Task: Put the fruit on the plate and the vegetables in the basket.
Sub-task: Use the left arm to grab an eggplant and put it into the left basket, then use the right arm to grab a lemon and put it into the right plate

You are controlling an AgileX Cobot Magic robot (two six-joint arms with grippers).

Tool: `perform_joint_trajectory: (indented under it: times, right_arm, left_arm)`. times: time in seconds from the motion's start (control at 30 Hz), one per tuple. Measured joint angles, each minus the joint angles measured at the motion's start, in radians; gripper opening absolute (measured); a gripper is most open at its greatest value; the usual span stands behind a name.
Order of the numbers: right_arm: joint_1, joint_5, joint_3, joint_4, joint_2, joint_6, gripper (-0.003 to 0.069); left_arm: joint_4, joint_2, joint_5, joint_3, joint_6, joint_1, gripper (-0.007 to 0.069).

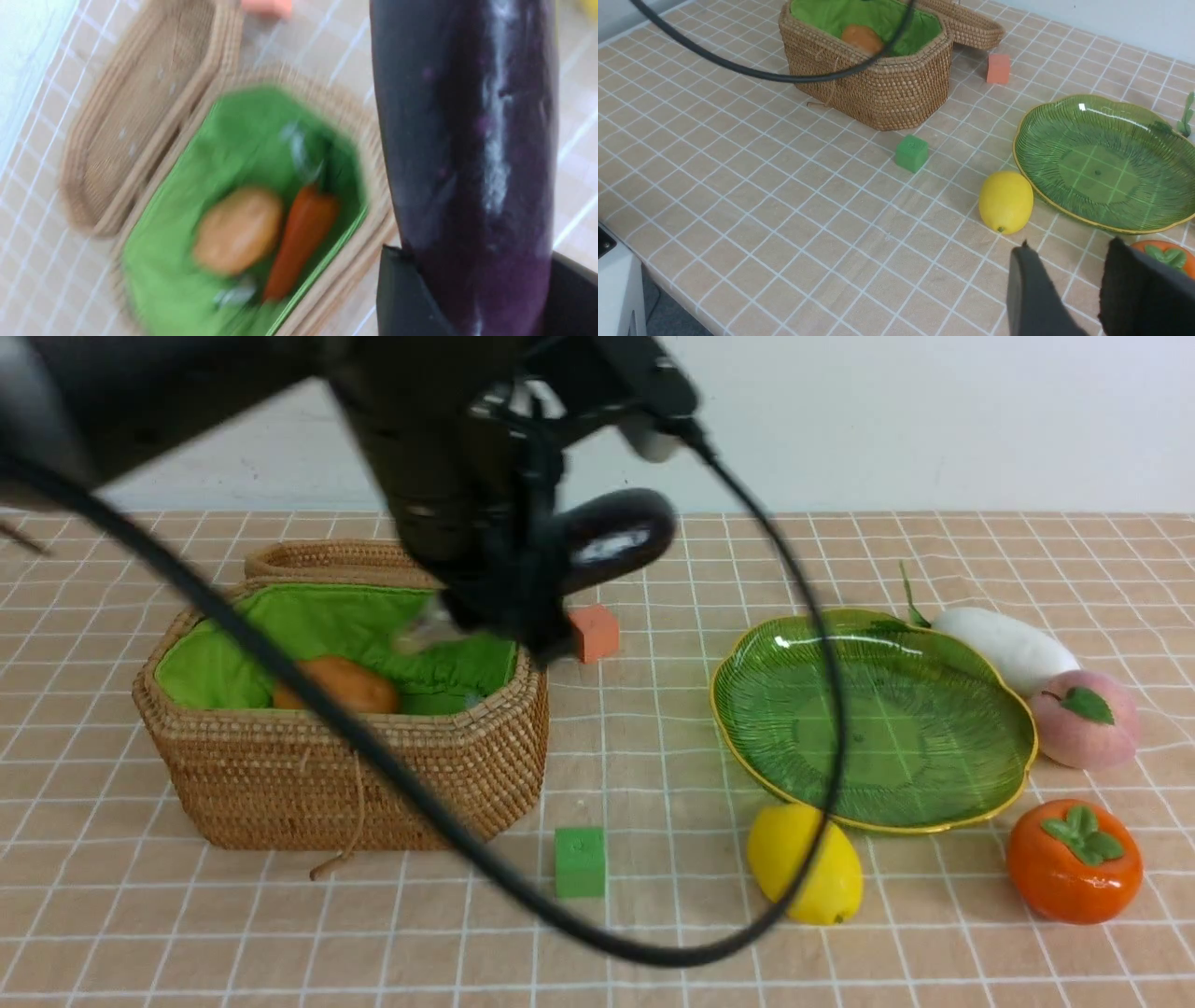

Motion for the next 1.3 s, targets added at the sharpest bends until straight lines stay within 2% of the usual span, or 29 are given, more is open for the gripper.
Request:
perform_joint_trajectory:
  times: [0.03,0.1,0.2,0.3,0.4,0.53,0.63,0.7,0.77,0.83,0.9,1.0,1.03,1.07,1.1,1.13,1.3]
  right_arm:
    - [0.000,0.000,0.000,0.000,0.000,0.000,0.0236]
    - [0.000,-0.001,0.000,0.000,0.000,0.000,0.0236]
    - [0.000,-0.001,0.000,0.004,0.000,0.000,0.0236]
    - [0.000,-0.003,0.000,0.020,0.000,0.000,0.0236]
    - [0.000,-0.008,0.000,0.037,0.000,0.000,0.0236]
    - [0.000,-0.015,0.000,0.044,0.000,0.000,0.0236]
    - [0.000,-0.018,0.000,0.046,0.000,0.009,0.0236]
    - [0.000,-0.027,0.000,0.046,0.000,0.015,0.0236]
    - [0.000,-0.036,0.000,0.046,0.001,0.019,0.0236]
    - [0.000,-0.042,0.000,0.046,0.008,0.024,0.0236]
    - [0.000,-0.043,0.000,0.048,0.030,0.031,0.0236]
    - [0.000,-0.043,0.000,0.048,0.086,0.038,0.0237]
    - [0.000,-0.043,0.000,0.048,0.094,0.038,0.0237]
    - [0.000,-0.042,0.000,0.046,0.128,0.041,0.0237]
    - [0.000,-0.042,0.000,0.045,0.136,0.040,0.0237]
    - [0.000,-0.040,0.000,0.041,0.166,0.043,0.0237]
    - [0.000,-0.037,0.000,0.038,0.230,0.056,0.0237]
  left_arm:
    - [-0.006,-0.005,-0.003,0.016,0.028,0.017,0.0309]
    - [-0.026,-0.041,-0.042,0.095,0.172,0.110,0.0309]
    - [-0.030,-0.029,-0.139,0.163,0.260,0.199,0.0309]
    - [-0.029,0.025,-0.252,0.201,0.242,0.269,0.0309]
    - [-0.008,0.053,-0.278,0.203,0.194,0.279,0.0320]
    - [0.021,0.063,-0.281,0.204,0.124,0.279,0.0438]
    - [0.025,0.063,-0.247,0.204,0.071,0.279,0.0608]
    - [0.020,0.062,-0.216,0.204,0.047,0.279,0.0652]
    - [0.003,0.053,-0.201,0.204,0.024,0.277,0.0657]
    - [-0.022,0.034,-0.196,0.204,-0.034,0.263,0.0629]
    - [-0.042,-0.004,-0.193,0.204,-0.115,0.230,0.0541]
    - [-0.050,-0.100,-0.192,0.204,-0.253,0.140,0.0299]
    - [-0.052,-0.114,-0.192,0.204,-0.272,0.134,0.0259]
    - [-0.062,-0.174,-0.192,0.204,-0.347,0.082,0.0104]
    - [-0.062,-0.189,-0.192,0.204,-0.364,0.076,0.0074]
    - [-0.072,-0.246,-0.188,0.205,-0.420,0.037,0.0003]
    - [-0.090,-0.387,-0.186,0.275,-0.488,-0.043,-0.0013]
